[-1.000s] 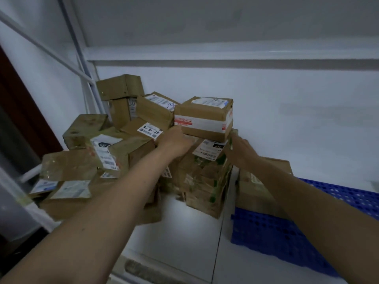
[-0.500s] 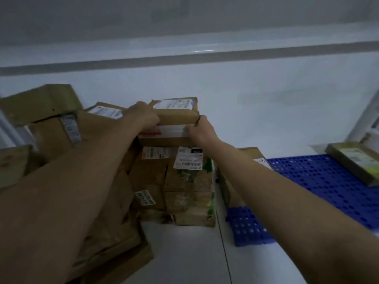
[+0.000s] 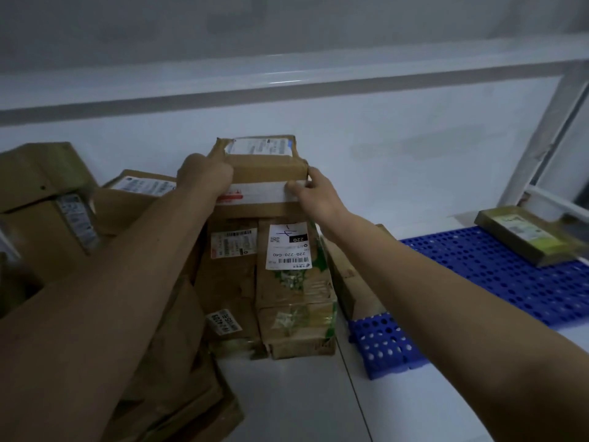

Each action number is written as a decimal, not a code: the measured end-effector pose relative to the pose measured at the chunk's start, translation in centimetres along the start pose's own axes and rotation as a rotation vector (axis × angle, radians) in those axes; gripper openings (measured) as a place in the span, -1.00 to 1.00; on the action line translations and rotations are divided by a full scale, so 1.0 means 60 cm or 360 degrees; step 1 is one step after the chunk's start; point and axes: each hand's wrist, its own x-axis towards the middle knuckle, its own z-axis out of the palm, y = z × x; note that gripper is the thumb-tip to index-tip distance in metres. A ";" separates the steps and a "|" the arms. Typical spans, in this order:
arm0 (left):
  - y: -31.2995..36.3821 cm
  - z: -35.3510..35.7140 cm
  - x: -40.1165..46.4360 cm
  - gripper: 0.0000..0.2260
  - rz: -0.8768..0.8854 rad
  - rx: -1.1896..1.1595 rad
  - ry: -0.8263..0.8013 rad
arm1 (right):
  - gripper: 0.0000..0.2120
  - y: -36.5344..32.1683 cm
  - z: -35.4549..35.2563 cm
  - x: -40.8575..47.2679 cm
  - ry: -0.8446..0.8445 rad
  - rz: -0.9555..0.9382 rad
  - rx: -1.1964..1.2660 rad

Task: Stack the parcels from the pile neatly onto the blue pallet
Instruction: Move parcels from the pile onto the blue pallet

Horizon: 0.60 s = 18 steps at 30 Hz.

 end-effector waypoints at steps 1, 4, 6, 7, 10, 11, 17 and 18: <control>0.010 -0.001 -0.004 -0.80 0.0042 -0.0067 -0.0009 | -0.57 -0.008 -0.008 0.000 0.0032 -0.0035 0.0061; 0.047 0.006 -0.027 -0.77 0.0168 -0.0252 -0.0055 | -0.55 -0.031 -0.042 -0.002 0.0202 -0.0136 0.0140; 0.074 0.023 -0.049 -0.79 0.0235 -0.0386 -0.0099 | -0.55 -0.039 -0.072 -0.008 0.0328 -0.0165 0.0190; 0.087 0.033 -0.061 -0.80 0.0263 -0.0439 -0.0132 | -0.55 -0.039 -0.089 -0.011 0.0385 -0.0162 0.0213; 0.118 0.070 -0.100 -0.79 0.0328 -0.0499 -0.0220 | -0.56 -0.032 -0.141 -0.023 0.0538 -0.0122 0.0221; 0.127 0.084 -0.113 -0.78 0.0334 -0.0505 -0.0251 | -0.58 -0.029 -0.162 -0.028 0.0588 -0.0109 0.0216; 0.175 0.187 -0.216 -0.74 0.0385 -0.0528 -0.0448 | -0.68 0.023 -0.310 -0.062 0.0839 0.0007 0.0212; 0.181 0.209 -0.235 -0.78 0.0404 -0.0562 -0.0480 | -0.69 0.035 -0.341 -0.069 0.0880 0.0024 0.0188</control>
